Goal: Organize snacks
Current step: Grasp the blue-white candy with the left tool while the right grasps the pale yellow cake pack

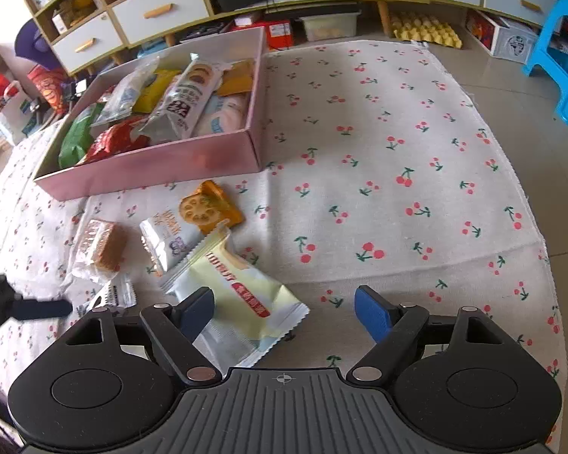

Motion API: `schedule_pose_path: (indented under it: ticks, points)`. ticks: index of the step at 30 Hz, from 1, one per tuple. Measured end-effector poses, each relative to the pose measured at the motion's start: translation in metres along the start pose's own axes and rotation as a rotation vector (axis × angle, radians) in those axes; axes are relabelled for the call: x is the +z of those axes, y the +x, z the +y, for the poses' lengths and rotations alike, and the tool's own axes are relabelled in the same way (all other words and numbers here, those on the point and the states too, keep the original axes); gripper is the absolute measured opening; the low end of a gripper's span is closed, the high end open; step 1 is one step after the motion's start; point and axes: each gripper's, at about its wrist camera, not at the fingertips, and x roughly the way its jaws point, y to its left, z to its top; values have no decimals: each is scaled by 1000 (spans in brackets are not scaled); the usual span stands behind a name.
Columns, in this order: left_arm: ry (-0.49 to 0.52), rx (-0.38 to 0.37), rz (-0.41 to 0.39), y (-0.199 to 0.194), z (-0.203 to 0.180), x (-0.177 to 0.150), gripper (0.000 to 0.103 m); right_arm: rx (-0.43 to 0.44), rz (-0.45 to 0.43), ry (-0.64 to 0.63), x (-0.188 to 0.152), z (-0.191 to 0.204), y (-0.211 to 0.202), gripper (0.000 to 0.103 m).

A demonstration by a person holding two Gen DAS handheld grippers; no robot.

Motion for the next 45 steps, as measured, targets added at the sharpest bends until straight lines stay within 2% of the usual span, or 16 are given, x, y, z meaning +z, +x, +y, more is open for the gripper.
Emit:
schedule_pose_path:
  ticks: [1,4,8,12,18,20,23,31,37,45]
  points:
    - [-19,10,-2,2,2,0,81,7,3,-4,0,1,0,83]
    - [-55,26,-1,9,7,2,70,23,7,-18,-1,4,1,83]
    - [-65,39,-10,14,3,6,57,49,12,-21,-2,6,3,83]
    - [-84,51,-19,17,0,8,51,65,6,-30,-3,7,4,83]
    - [-90,89,-29,22,-3,13,45,65,-2,-119,-9,17,4,83]
    - [-92,109,-23,23,-3,14,38,69,3,-147,-11,21,3,83]
    - [-89,117,-14,22,-3,14,34,66,7,-180,-13,25,3,83]
    - [-101,117,31,16,-1,10,31,-8,14,-249,-16,32,2,64]
    - [-118,131,70,6,2,2,31,-5,40,-248,-16,34,0,62]
    - [-120,151,126,-7,-1,-7,31,15,132,-237,-21,40,-4,62]
